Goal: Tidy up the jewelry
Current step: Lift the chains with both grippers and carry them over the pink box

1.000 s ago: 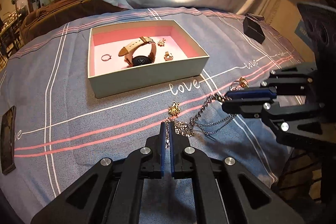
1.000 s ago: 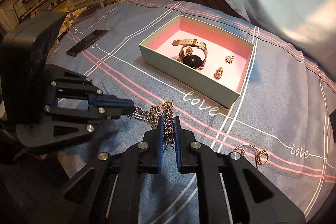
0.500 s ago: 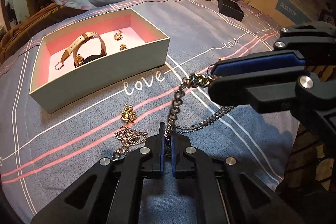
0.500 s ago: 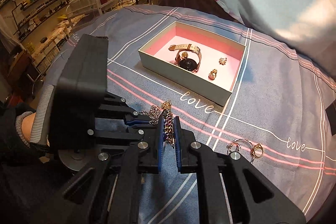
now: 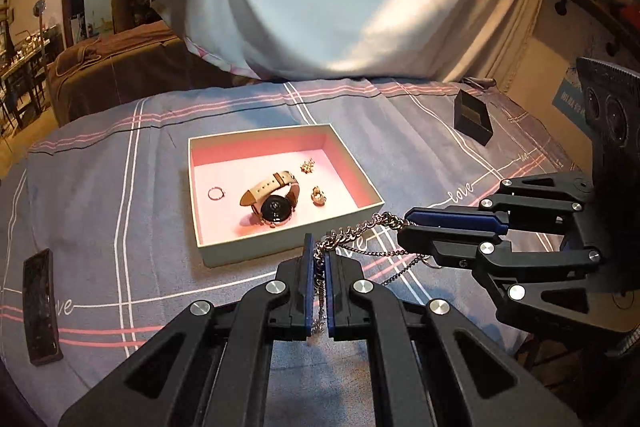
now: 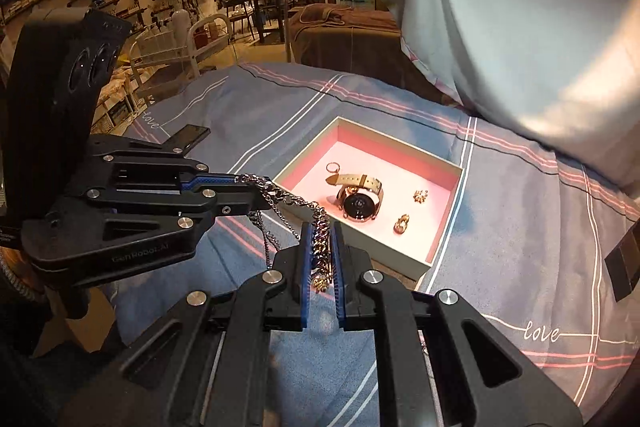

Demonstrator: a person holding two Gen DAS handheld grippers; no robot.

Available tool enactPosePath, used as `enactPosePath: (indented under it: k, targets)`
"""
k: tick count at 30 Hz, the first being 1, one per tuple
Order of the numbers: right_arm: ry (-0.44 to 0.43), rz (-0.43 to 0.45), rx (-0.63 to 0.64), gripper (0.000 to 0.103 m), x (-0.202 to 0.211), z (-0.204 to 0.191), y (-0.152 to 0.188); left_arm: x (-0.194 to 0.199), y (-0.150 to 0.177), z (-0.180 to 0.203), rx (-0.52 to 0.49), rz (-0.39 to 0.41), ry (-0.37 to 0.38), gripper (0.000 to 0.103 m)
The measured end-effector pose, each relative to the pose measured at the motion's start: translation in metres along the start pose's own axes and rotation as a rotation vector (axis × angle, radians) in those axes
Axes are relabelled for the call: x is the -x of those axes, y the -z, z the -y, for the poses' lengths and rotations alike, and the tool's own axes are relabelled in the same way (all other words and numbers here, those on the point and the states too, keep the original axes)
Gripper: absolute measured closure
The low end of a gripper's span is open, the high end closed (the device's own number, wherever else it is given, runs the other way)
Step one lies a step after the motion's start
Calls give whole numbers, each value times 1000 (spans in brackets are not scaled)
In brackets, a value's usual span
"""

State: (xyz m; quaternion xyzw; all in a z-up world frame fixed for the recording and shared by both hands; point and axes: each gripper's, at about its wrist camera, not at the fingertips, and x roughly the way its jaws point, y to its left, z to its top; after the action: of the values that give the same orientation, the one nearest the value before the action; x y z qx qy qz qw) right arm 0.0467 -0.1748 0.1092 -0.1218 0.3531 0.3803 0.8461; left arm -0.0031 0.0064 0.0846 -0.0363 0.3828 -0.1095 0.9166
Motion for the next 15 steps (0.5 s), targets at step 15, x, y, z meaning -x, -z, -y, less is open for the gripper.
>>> enactPosePath:
  k: [15]
  targets:
    - [79, 88, -53, 93, 4, 40, -90, 13, -97, -11, 91, 89, -76, 99]
